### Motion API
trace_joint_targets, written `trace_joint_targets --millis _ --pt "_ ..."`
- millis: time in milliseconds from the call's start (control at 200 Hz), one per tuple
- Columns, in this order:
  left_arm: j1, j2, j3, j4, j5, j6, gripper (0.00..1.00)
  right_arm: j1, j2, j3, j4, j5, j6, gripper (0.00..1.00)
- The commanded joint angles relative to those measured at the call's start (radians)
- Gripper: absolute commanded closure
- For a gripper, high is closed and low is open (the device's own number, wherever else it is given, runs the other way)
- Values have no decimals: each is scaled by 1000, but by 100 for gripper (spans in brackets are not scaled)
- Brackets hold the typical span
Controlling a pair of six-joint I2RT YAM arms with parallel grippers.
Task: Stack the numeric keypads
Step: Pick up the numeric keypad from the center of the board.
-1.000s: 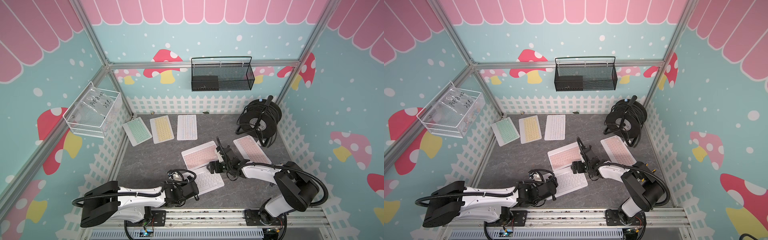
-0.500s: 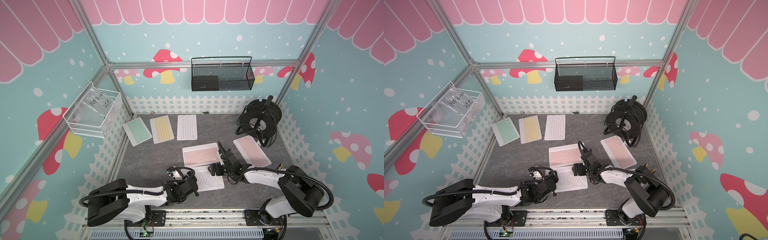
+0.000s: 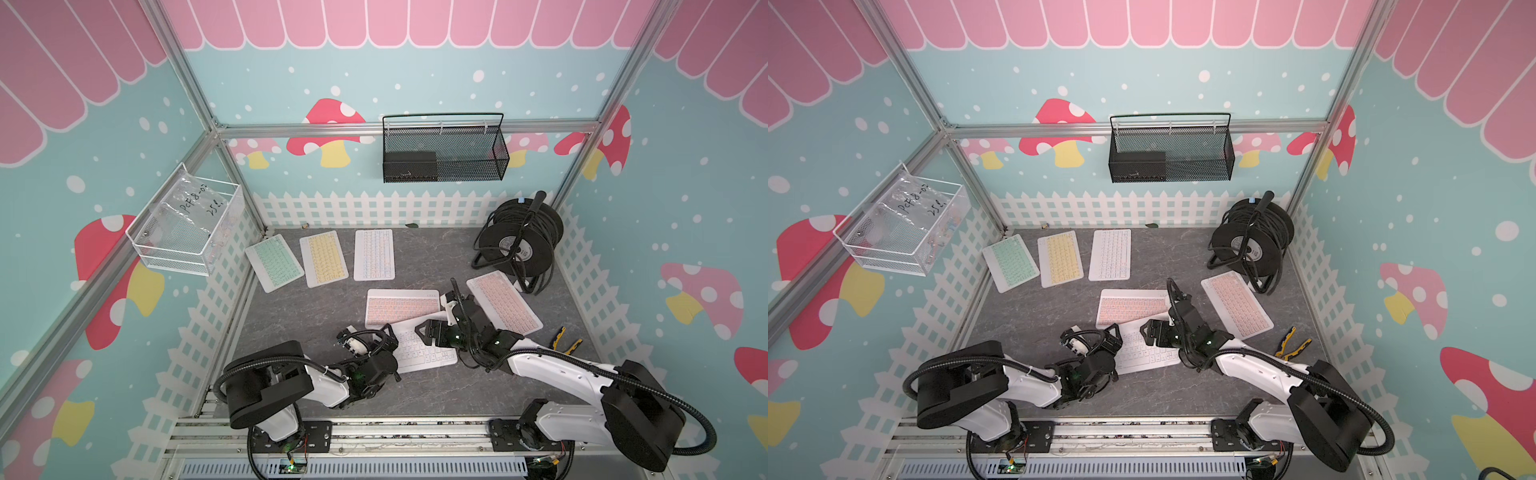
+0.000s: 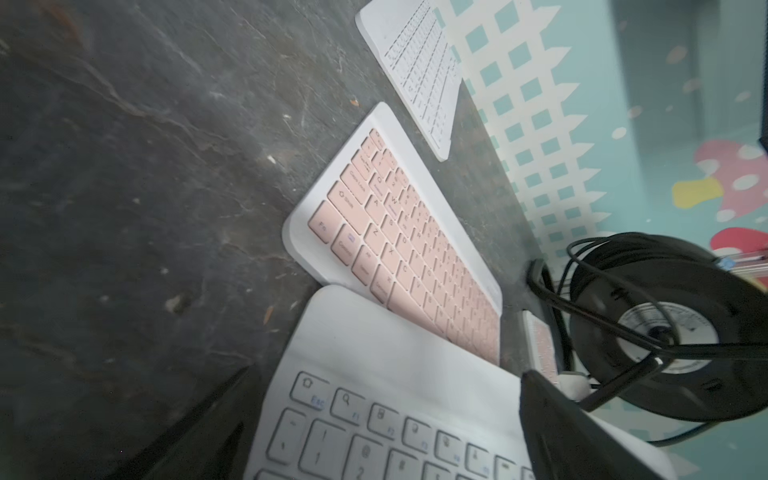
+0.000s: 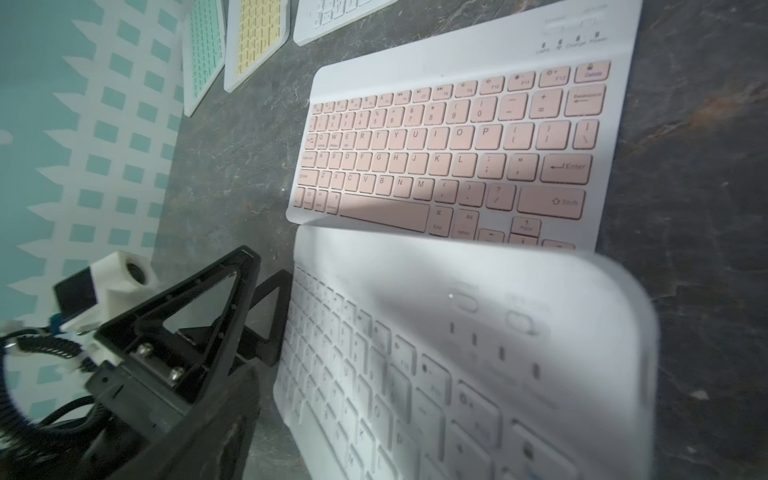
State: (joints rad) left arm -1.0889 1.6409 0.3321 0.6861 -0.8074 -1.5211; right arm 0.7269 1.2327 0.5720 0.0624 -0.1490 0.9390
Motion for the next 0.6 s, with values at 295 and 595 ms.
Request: trace_joint_targets --millis 295,595 --pt "-53 236 -86 199 611 -230 1 24 -93 -4 100 -167 95 24" --pt "-48 15 -5 -175 573 -103 0 -14 -145 23 -39 -167 39 62"
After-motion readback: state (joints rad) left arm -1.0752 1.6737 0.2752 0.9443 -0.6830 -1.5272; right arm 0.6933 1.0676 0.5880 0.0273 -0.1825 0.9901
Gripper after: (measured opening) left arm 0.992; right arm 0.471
